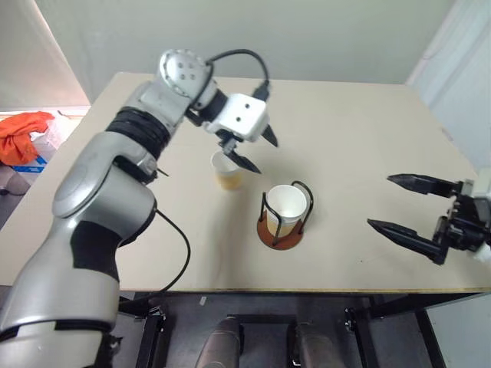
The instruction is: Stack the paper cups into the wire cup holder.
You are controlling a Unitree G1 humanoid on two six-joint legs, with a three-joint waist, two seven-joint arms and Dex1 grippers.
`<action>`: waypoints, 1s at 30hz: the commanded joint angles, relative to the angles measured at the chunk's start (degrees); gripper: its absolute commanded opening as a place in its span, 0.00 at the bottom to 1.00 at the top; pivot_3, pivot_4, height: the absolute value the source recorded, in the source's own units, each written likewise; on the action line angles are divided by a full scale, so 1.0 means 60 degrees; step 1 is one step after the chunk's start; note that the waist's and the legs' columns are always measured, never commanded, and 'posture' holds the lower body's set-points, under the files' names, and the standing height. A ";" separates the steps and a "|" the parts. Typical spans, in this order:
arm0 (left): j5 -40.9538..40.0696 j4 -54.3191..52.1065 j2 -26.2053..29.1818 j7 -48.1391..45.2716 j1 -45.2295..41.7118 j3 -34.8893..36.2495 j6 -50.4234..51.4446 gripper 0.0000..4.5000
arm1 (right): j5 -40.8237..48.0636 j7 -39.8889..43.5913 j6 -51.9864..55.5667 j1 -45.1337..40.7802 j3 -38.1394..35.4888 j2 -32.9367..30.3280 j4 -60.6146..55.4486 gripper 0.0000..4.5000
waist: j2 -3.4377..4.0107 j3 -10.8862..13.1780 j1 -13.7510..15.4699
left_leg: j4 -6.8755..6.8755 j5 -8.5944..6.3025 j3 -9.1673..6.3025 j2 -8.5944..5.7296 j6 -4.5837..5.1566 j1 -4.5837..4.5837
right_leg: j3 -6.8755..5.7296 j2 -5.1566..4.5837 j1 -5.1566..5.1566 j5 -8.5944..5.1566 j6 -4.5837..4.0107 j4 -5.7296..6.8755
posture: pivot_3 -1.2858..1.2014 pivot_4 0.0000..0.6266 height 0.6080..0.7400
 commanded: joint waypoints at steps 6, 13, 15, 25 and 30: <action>0.1779 0.1146 0.0195 -0.0143 0.0118 0.1884 0.0709 0.76 | -0.0248 -0.0082 -0.0256 -0.0925 0.1241 0.0060 0.0108 1.00 | 0.0001 -0.0001 0.0172 | 0.0002 0.0045 -0.0021 -0.0029 -0.0059 -0.0030 | 0.0009 -0.0014 -0.0006 -0.0011 0.0029 -0.0005 | 0.52 0.24 1.00; 0.2524 0.1415 -0.0156 -0.0651 0.0718 0.2888 0.1402 0.76 | -0.0101 -0.0238 -0.0039 -0.0800 0.1005 -0.0014 -0.0138 1.00 | 0.0001 -0.0003 0.0195 | 0.0000 0.0035 0.0013 -0.0040 -0.0045 -0.0030 | -0.0001 -0.0040 -0.0008 -0.0021 0.0045 -0.0017 | 0.52 0.24 1.00; 0.2755 0.1460 -0.0280 -0.0657 0.0858 0.3042 0.1514 0.76 | -0.0069 -0.0313 0.0061 -0.0716 0.0863 -0.0062 -0.0237 1.00 | 0.0000 -0.0003 0.0191 | 0.0001 0.0034 0.0018 -0.0039 -0.0043 -0.0029 | 0.0002 -0.0043 -0.0009 -0.0021 0.0046 -0.0019 | 0.52 0.24 1.00; 0.4437 0.1669 -0.0699 0.1000 0.1316 0.3126 0.1715 0.76 | 0.0371 -0.0657 0.0536 -0.0303 0.0015 -0.0199 -0.0712 1.00 | -0.0001 -0.0004 0.0186 | 0.0006 0.0037 0.0056 -0.0031 -0.0035 -0.0001 | 0.0013 -0.0049 -0.0005 -0.0018 0.0050 -0.0005 | 0.52 0.24 1.00; 0.4697 0.1706 -0.0779 0.1006 0.1307 0.3425 0.1765 0.56 | 0.0749 -0.0827 0.0596 -0.0274 -0.0305 -0.0150 -0.0802 1.00 | -0.0002 -0.0004 0.0185 | 0.0007 0.0039 0.0059 -0.0035 -0.0029 -0.0002 | 0.0015 -0.0048 -0.0006 -0.0016 0.0053 -0.0005 | 0.52 0.24 1.00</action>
